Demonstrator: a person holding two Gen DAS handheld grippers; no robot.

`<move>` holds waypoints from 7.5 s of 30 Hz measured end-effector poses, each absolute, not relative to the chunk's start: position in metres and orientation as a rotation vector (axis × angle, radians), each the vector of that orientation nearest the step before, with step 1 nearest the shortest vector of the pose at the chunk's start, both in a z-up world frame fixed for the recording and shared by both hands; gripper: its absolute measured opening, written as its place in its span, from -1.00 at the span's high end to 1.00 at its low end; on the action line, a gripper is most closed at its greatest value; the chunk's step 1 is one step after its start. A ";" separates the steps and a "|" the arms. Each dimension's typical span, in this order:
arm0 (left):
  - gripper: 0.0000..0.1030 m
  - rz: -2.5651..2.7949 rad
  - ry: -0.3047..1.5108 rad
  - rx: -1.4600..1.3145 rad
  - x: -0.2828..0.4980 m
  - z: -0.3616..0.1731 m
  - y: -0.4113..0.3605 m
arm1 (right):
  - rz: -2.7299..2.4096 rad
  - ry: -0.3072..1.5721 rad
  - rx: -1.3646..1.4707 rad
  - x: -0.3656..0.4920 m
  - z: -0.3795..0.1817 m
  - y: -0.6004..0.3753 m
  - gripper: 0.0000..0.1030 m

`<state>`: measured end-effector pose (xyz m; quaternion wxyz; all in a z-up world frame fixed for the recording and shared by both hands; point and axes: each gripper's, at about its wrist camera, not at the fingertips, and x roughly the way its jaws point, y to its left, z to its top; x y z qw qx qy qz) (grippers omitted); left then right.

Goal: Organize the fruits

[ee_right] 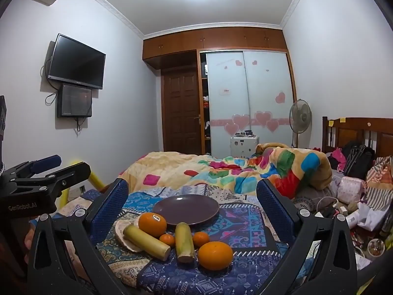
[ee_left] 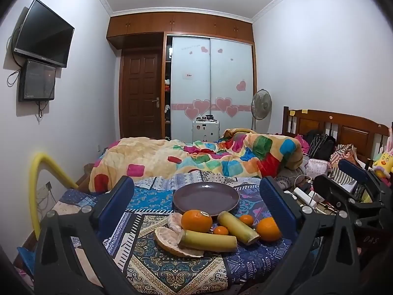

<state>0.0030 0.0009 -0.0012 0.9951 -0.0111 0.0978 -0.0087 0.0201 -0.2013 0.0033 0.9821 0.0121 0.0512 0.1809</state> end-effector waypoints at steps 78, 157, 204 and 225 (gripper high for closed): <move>-1.00 -0.033 0.425 -0.048 0.058 -0.072 0.005 | 0.347 0.377 0.023 0.071 -0.061 -0.214 -1.00; 0.11 0.016 0.721 -0.011 0.108 -0.137 0.013 | 0.455 0.630 0.093 0.119 -0.115 -0.234 -0.19; 0.31 -0.054 0.754 0.048 0.172 -0.077 0.045 | 0.465 0.523 -0.079 0.167 -0.059 -0.192 -0.18; 0.22 -0.085 0.948 0.089 0.161 -0.136 0.060 | 0.491 0.553 -0.094 0.171 -0.066 -0.179 -0.19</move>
